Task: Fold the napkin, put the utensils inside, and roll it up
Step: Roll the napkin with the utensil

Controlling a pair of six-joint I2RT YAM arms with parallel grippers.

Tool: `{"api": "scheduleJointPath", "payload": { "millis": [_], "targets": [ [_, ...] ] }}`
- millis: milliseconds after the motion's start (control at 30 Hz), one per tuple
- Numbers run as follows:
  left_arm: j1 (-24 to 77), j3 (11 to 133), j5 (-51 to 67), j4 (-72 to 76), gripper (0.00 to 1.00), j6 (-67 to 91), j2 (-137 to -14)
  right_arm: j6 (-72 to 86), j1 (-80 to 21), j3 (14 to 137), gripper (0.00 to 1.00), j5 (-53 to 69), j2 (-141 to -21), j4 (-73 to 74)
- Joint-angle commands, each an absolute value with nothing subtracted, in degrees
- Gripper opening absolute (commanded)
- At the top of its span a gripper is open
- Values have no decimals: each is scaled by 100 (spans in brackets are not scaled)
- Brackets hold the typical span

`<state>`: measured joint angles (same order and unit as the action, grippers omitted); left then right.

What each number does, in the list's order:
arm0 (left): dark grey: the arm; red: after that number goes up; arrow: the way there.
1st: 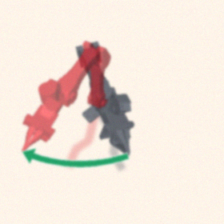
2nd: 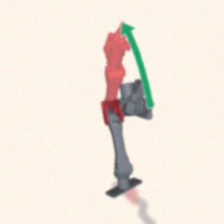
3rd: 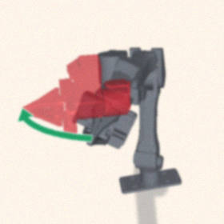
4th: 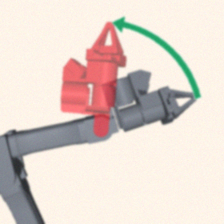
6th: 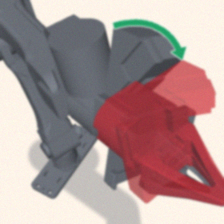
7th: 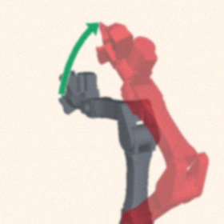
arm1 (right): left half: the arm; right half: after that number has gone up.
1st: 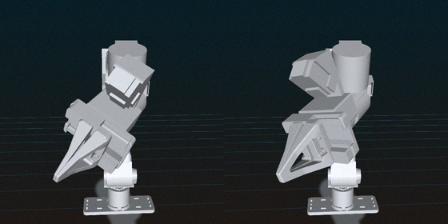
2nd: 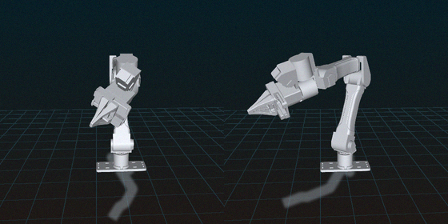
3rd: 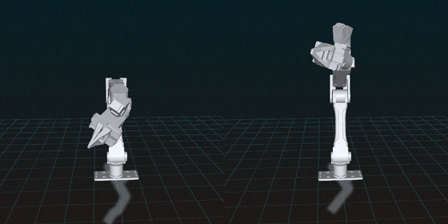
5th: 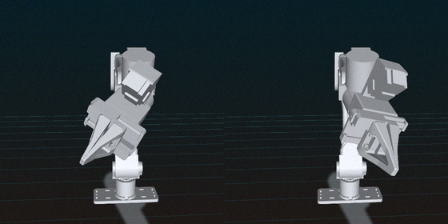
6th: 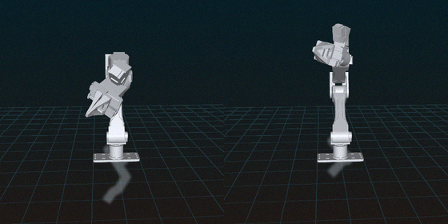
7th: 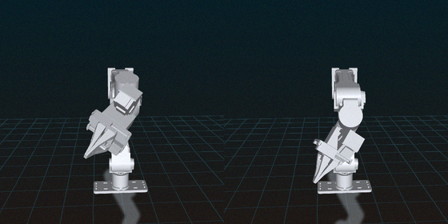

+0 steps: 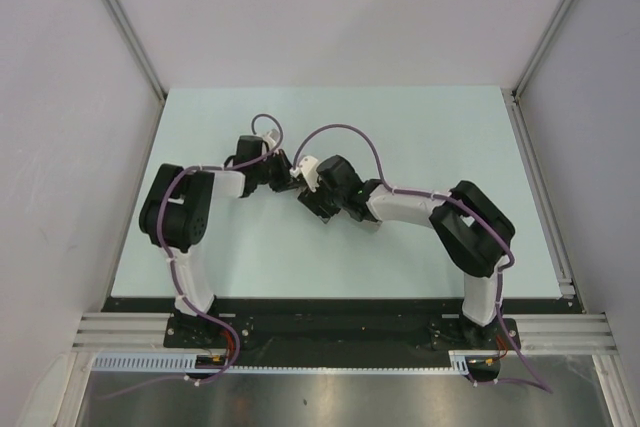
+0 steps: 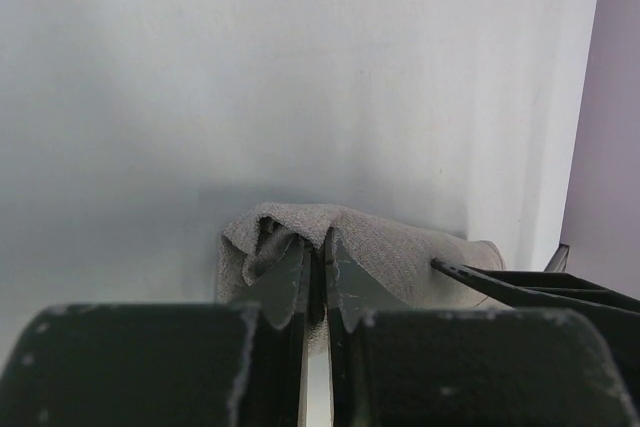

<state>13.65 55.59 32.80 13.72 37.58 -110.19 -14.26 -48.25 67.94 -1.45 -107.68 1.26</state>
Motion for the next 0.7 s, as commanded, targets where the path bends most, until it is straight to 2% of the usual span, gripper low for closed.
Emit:
{"api": "scheduleJointPath", "payload": {
  "millis": [0,667],
  "targets": [
    [1362,5871,3190,1450,2,3814,-11162,-1617,-4816,7093,69,-131,-10986,255],
    [1362,6407,3305,1336,3,3823,-11549,-1696,-4509,7260,69,-211,-11409,343]
  ]
}}
